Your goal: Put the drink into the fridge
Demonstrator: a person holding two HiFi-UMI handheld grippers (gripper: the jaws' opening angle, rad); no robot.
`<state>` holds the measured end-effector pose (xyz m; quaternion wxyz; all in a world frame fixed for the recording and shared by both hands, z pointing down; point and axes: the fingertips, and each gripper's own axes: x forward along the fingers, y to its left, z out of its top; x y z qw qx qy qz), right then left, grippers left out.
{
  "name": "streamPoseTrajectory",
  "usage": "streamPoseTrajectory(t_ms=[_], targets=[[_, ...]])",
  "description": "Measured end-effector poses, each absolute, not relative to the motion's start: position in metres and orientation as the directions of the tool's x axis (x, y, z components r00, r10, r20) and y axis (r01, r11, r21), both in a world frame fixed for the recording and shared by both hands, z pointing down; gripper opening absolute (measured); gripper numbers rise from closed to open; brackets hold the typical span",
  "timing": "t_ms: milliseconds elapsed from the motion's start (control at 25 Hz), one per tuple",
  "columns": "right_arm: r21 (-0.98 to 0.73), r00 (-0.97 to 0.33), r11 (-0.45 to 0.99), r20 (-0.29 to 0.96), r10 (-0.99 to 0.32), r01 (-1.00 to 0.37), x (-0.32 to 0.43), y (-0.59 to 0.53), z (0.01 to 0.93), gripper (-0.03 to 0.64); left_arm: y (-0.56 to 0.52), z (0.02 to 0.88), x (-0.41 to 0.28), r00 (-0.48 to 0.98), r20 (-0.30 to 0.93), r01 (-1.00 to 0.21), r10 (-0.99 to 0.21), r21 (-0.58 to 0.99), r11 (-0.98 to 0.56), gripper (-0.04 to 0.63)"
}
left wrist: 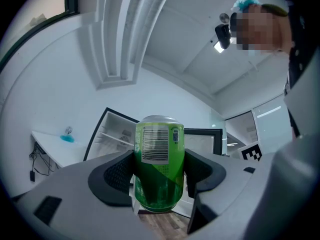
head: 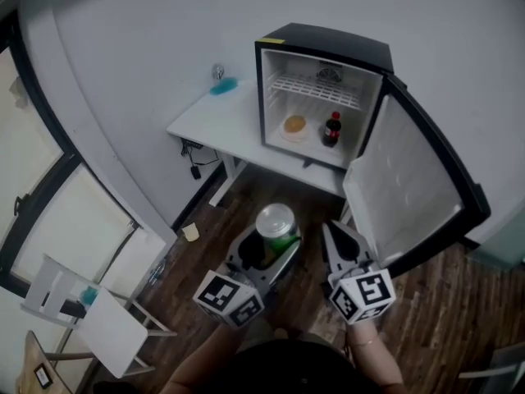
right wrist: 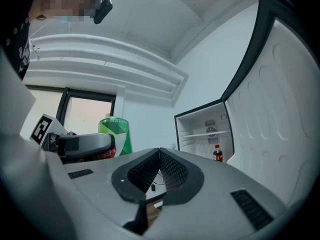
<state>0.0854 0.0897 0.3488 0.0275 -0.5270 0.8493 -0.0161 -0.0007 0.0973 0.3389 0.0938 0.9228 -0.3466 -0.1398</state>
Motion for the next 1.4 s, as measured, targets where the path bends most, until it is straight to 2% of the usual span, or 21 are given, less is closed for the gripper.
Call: streamPoseTrajectory(t_ms=[320, 800, 1400], targets=[[-0.044, -0.438, 0.438, -0.005, -0.899, -0.898, 0.091, 0.044, 0.360, 0.009, 0.050, 0.345, 0.008, 0.728, -0.181, -0.608, -0.662, 0.276, -0.744, 0.310], [-0.047, -0.403, 0.404, -0.038, -0.915, -0.914, 0.098, -0.077, 0.352, 0.009, -0.073, 0.347, 0.008, 0.741, -0.188, -0.591, -0.644, 0.271, -0.760, 0.311], [-0.021, -0.325, 0.328, -0.078, -0.942, -0.945, 0.104, -0.209, 0.332, 0.008, -0.211, 0.329, 0.024, 0.812, -0.192, -0.505, -0.552, 0.243, -0.828, 0.311]])
